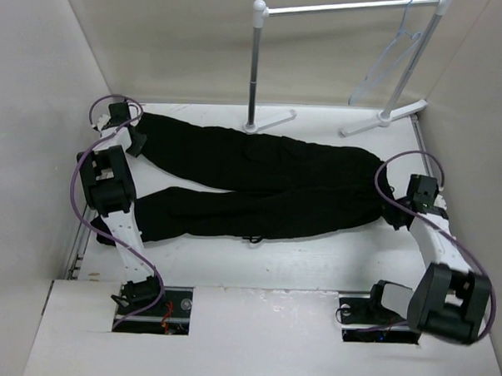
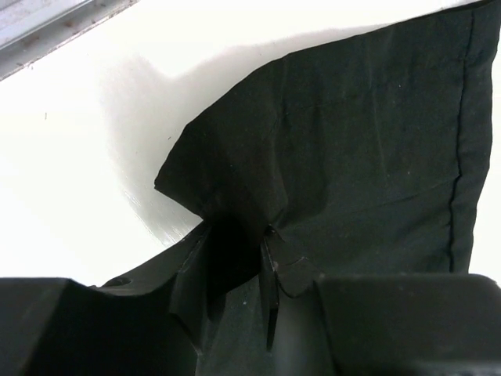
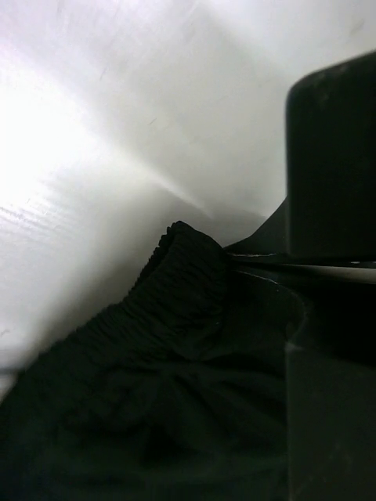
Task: Place the trousers on the hanger
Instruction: Flatten out the trousers at the center of the board.
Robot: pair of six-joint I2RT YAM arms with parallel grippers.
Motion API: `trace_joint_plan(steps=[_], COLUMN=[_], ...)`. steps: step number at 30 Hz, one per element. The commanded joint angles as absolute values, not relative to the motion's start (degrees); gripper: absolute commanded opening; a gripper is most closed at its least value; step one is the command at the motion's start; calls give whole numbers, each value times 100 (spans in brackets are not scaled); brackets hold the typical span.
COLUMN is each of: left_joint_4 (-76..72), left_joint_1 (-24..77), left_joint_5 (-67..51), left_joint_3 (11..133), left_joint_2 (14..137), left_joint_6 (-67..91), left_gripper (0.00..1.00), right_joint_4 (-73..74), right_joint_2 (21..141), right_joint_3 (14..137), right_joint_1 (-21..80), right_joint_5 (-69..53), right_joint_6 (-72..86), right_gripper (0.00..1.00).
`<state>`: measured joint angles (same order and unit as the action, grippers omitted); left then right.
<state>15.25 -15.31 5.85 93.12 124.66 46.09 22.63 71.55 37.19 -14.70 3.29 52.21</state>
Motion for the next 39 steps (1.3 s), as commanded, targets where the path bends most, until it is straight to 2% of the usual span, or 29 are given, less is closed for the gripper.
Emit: trace_joint_plan(steps=[1,7,9,11,13,14,16,17,21,22,23,24,25,26,27,28,32,39], left_joint_4=[1547,1617,1652,1679,1731,1740,1775,1801,2161,2293,2503,2757,3021,3241,3617,3899,4350,3350], left_joint_1=[-1622,-1666,-1648,-1648,-1648,-1639,-1639,-1639,-1692,-1709,-1762,-1858,-1981,-2069,-2270,-2490,-3202,-3713], left_joint_5=[712,756,730,712,729,738,773,782,1071,1185,1239,1248,1248,1213,1126,1038,773,642], left_joint_3=[9562,9782,9835,9756,9485,9309,8783,8554,7088,6692,6340,6006,5681,5452,5136,4915,4299,3972], left_joint_2=[12375,12349,12296,12104,11744,11499,10867,10602,8882,8416,7967,7528,7106,6806,6359,6050,5432,5818], left_joint_6=[4702,4887,4878,4852,4886,4887,4895,4904,4966,4983,5018,5062,5097,5115,5115,5089,4887,5107], left_gripper=[24,24,29,39,47,50,53,54,54,54,54,54,54,54,54,55,57,58], right_joint_4=[3697,4403,4395,4324,4263,4254,4254,4280,4377,4377,4351,4324,4298,4289,4289,4280,3974,3674], right_joint_2=[6277,5933,5959,6020,6082,6073,5872,5732,5160,5020,4879,4765,4694,4659,4641,4641,4650,4719], right_joint_3=[4201,3982,3973,4139,4367,4516,4859,5026,5239,5125,4985,4844,4738,4668,4597,4553,4360,4175], right_joint_1=[-1586,-2086,-2403,-2405,-2037,-1835,-1439,-1211,-174,107,345,565,749,882,1031,1163,1831,2587], right_joint_5=[808,553,737,1036,1195,1221,1300,1362,1529,1512,1477,1390,1249,1091,881,679,194,-158], right_joint_6=[4975,4685,4474,4491,4491,4465,4430,4412,4315,4324,4342,4359,4359,4351,4333,4307,4131,4069], right_gripper=[2,0,1,22,53,64,77,78,78,76,70,56,36,24,15,12,15,18])
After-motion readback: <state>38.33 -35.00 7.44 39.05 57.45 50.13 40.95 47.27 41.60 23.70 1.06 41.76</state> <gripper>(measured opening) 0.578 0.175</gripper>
